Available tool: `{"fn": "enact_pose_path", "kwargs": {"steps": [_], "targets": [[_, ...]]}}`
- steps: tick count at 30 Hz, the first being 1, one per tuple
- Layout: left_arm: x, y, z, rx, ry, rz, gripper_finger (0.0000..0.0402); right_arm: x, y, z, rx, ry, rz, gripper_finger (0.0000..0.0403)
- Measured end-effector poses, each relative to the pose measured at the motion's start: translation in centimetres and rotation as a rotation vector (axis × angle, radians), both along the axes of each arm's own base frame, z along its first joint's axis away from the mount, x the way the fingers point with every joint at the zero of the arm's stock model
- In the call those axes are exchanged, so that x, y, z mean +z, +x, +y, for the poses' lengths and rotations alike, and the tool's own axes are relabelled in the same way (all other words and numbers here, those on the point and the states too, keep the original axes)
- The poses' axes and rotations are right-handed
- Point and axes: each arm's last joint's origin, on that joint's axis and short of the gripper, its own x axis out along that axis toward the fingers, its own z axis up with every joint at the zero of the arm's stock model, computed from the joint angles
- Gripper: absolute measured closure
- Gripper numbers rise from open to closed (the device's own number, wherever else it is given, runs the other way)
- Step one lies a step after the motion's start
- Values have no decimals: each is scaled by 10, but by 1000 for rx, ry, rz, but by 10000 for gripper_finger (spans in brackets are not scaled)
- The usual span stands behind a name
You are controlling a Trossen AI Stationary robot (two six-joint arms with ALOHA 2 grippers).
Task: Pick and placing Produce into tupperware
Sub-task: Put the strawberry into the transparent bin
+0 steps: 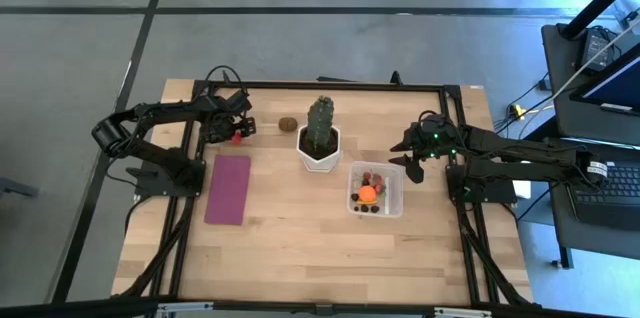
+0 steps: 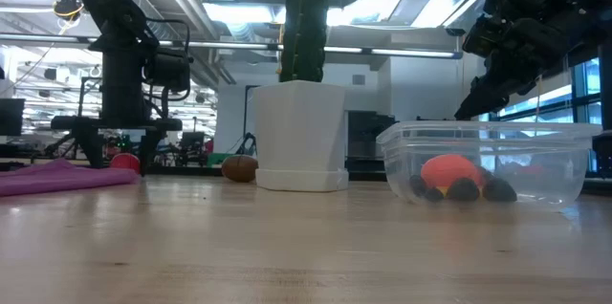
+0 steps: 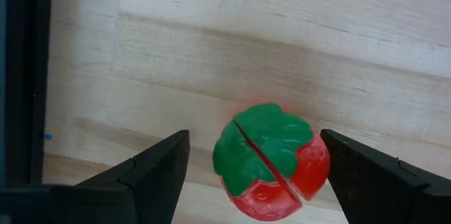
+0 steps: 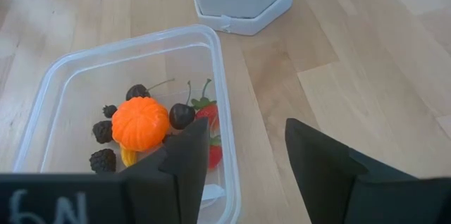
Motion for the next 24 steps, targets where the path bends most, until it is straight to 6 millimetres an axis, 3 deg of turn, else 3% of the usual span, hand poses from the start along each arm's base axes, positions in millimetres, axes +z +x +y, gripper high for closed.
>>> {"fn": "enact_pose_path", "kwargs": {"steps": [17,24], "targets": [[0,-1,1,38,22,17,97,0,0,0,1,-1,0,215],[0,0,0,35,3,-1,122,0,0,0,1,-1,0,215]]}}
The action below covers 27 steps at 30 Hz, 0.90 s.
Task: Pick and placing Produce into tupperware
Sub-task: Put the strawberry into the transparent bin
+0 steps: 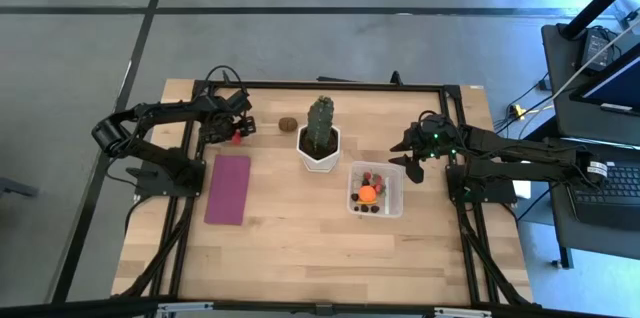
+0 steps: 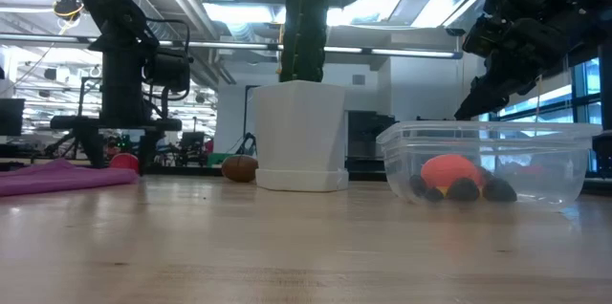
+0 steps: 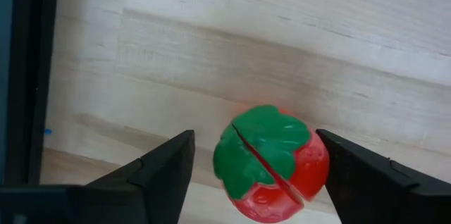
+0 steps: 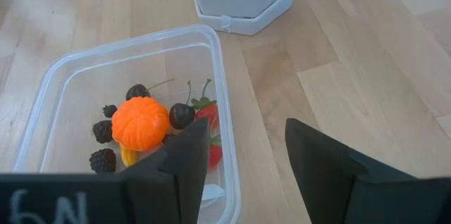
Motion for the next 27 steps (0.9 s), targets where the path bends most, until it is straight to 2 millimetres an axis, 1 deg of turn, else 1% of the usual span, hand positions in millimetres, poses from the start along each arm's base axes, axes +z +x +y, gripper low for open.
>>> {"fn": "enact_pose_path", "kwargs": {"steps": [12,15,19,22,24,27], "targets": [[0,0,0,-11,-1,0,197,0,0,0,-1,1,0,215],[0,0,0,-14,0,0,205,0,0,0,-2,2,0,215],[0,1,-1,-71,-15,-9,205,0,0,0,-2,2,0,215],[1,3,-2,-156,-70,-73,205,0,0,0,-2,2,0,215],[3,4,-4,-219,-117,-147,208,0,0,0,-2,3,0,215],[9,9,-8,-340,-182,-327,212,0,0,0,-2,2,0,215]]}}
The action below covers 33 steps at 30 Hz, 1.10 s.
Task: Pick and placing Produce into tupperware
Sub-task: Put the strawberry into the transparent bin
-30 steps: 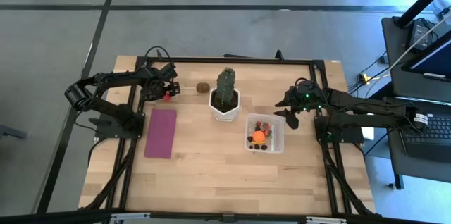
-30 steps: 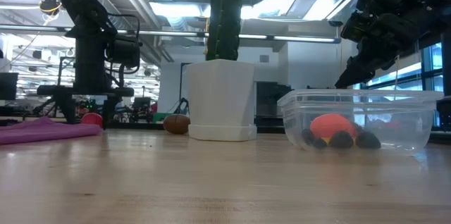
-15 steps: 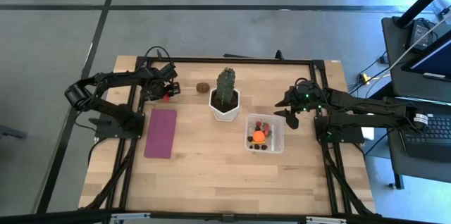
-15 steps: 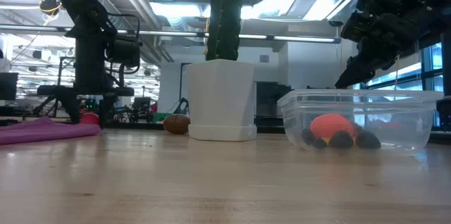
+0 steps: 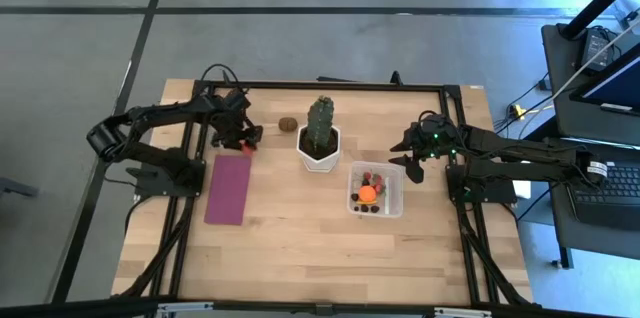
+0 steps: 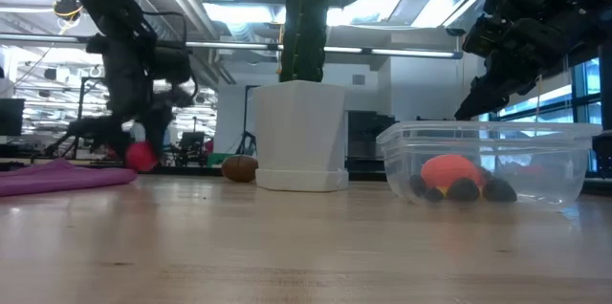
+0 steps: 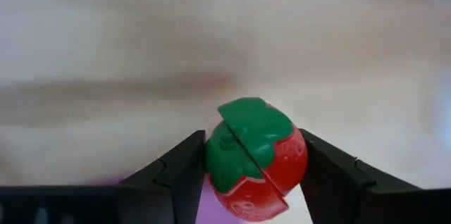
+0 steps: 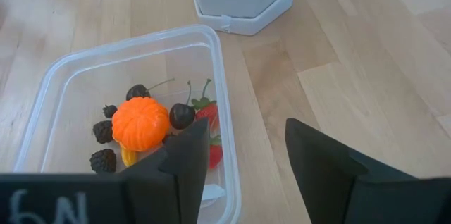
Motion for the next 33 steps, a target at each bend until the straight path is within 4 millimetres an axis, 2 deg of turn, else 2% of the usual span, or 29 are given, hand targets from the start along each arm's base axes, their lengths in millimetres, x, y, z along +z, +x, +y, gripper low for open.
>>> {"fn": "enact_pose_path", "kwargs": {"steps": [5,9,13,16,20,22,25,29,33], "targets": [[16,15,-20,-278,-95,-310,209,0,0,0,0,0,0,214],[33,36,-39,-512,-38,-543,208,0,0,0,-3,4,0,214],[60,64,-62,-724,172,-810,213,0,0,0,-4,5,0,214],[83,83,-87,-857,368,-1032,213,0,0,0,-17,22,-1,214],[104,94,-126,-983,590,-1240,210,0,0,0,-19,25,-1,214],[107,96,-142,-998,678,-1255,211,0,0,0,-19,25,-1,214],[105,98,-161,-901,826,-1150,216,0,0,0,-19,26,-1,214],[96,102,-182,-744,1036,-960,214,0,0,0,-20,26,-2,214],[82,115,-199,-651,1161,-896,213,0,0,0,-21,27,-2,214]]}}
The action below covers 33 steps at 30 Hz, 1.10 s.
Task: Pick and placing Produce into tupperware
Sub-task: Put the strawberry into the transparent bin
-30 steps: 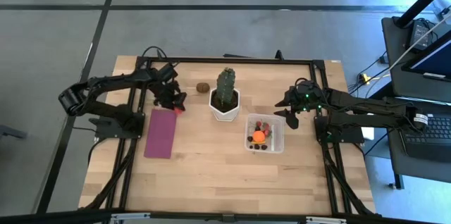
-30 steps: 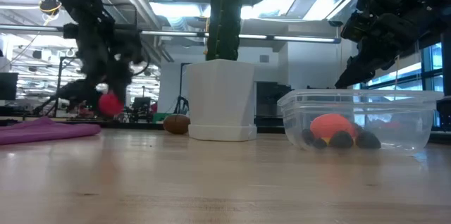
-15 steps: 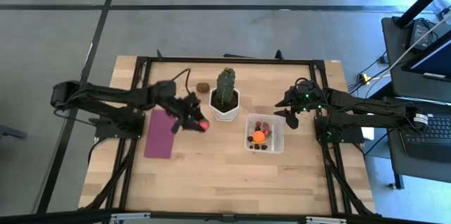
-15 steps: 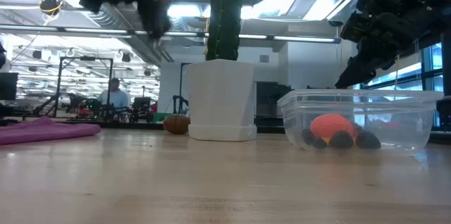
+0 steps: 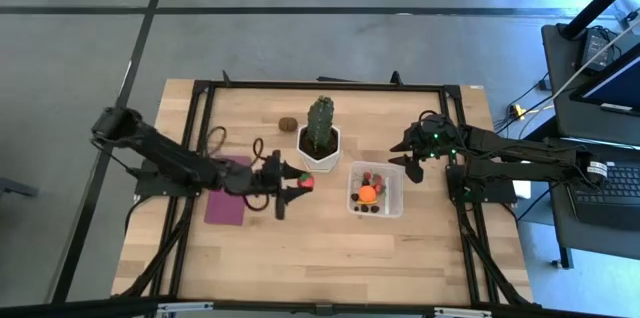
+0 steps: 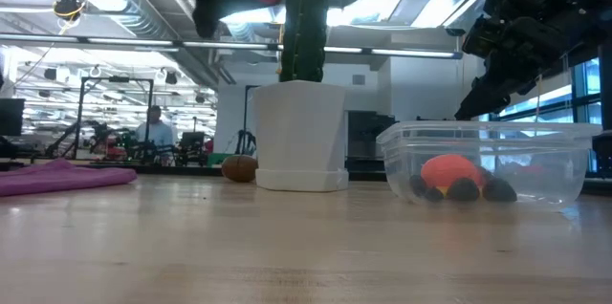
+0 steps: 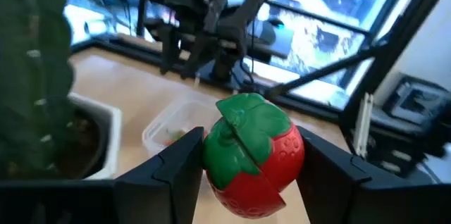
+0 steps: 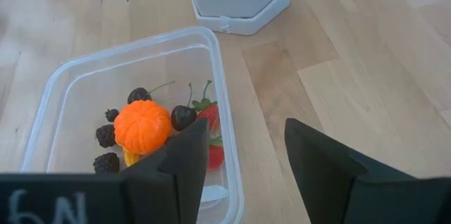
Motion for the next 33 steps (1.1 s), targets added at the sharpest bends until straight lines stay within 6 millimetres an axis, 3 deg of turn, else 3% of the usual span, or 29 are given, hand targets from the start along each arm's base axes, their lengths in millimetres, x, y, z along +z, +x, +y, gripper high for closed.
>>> {"fn": "enact_pose_path", "kwargs": {"steps": [4,9,18,24,33], "targets": [[-9,27,-14,24,19,-42,217,0,0,0,-11,14,-2,214],[-8,82,-30,45,106,-17,214,1,1,0,-13,14,-9,214],[7,167,-39,134,143,183,218,1,0,0,-16,18,-8,215],[3,202,-27,224,104,318,213,0,0,0,-15,18,-6,215],[-42,228,-9,264,43,398,214,-2,-1,0,-14,26,21,215]]}}
